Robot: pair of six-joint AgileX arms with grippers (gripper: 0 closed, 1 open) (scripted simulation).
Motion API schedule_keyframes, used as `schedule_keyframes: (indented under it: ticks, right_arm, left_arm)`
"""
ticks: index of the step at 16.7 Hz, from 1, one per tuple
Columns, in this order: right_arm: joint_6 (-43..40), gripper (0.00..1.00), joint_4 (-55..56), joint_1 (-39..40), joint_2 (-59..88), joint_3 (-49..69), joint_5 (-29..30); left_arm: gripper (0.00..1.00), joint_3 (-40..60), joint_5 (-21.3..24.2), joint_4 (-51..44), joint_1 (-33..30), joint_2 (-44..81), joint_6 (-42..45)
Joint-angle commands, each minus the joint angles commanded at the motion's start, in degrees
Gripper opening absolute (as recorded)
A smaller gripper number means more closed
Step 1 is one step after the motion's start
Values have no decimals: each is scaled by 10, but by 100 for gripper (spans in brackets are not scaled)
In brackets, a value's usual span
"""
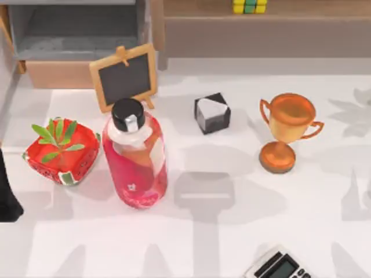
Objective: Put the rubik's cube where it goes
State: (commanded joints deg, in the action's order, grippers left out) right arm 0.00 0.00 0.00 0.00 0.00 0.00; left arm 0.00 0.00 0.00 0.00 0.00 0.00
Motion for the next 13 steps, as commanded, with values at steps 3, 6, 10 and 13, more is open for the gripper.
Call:
schedule_keyframes:
  ticks: [3,6,10,13]
  right_arm:
    - [0,100,0,0,0,0,0]
    - [0,100,0,0,0,0,0]
    - [0,100,0,0,0,0,0]
    - [0,100,0,0,0,0,0]
  left_arm:
    - [100,4,-2,1,-2,6,0]
    - [100,39,-24,12,-20,58,-3]
    - [100,143,-84,51,-69,212,-8]
    - [100,256,-144,99,-118,388,-10]
